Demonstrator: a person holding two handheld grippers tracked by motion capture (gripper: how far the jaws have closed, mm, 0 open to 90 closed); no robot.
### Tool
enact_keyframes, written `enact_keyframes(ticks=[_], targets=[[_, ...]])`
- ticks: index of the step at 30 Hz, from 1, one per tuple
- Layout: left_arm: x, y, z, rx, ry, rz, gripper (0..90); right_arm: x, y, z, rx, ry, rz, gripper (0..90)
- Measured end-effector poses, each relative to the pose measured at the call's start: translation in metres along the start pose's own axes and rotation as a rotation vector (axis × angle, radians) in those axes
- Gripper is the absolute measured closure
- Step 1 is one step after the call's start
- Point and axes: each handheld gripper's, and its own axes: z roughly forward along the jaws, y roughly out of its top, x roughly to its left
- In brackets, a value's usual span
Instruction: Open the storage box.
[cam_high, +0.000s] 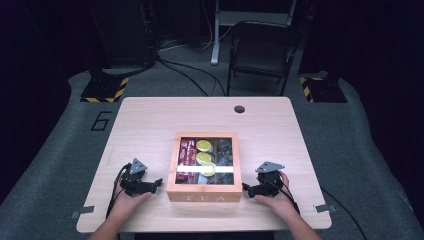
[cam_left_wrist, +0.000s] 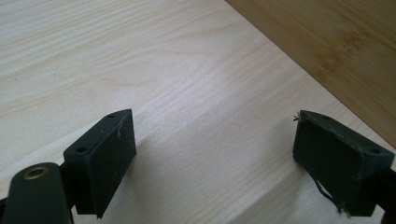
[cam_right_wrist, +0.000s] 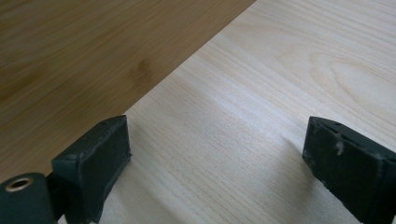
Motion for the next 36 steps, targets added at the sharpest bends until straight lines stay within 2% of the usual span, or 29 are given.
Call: enact_keyframes(ticks=[11,15,18,22,25,26,29,30,32,36], targets=[[0.0,0.0,0.0,0.004,0.004,-0.004,13.3,0.0,0.0,-0.001,0.003,-0.001,-0.001,8.1],[-0.001,0.0,0.0,0.004,0.005,-0.005,13.4,0.0,-0.001,-0.002,-0.006,0.001,-0.002,13.6],[-0.001,0.0,-0.001,0.003,0.005,-0.006,13.5,-0.001,-0.001,-0.003,-0.001,0.007,-0.01,14.4],[0.0,0.0,-0.001,-0.003,0.007,-0.008,14.9,-0.001,0.0,-0.004,-0.014,0.005,-0.006,22.4],[0.001,0.0,-0.003,0.002,0.004,-0.023,18.4,-0.003,0.001,-0.006,-0.001,0.014,-0.013,30.1],[0.002,0.0,-0.004,-0.003,0.0,-0.038,22.6,-0.003,0.002,-0.008,0.007,0.011,-0.005,34.9],[0.004,0.002,-0.007,0.006,-0.009,-0.071,28.0,-0.005,0.003,-0.009,0.015,0.017,0.002,37.9],[0.004,0.003,-0.008,0.014,-0.019,-0.085,30.2,-0.004,0.003,-0.01,0.024,0.024,0.021,39.6],[0.004,0.004,-0.009,0.012,-0.021,-0.085,31.3,-0.005,0.004,-0.011,0.029,0.034,0.032,41.7],[0.002,0.006,-0.012,0.021,-0.031,-0.068,34.7,-0.007,0.006,-0.015,0.038,0.037,0.016,44.1]])
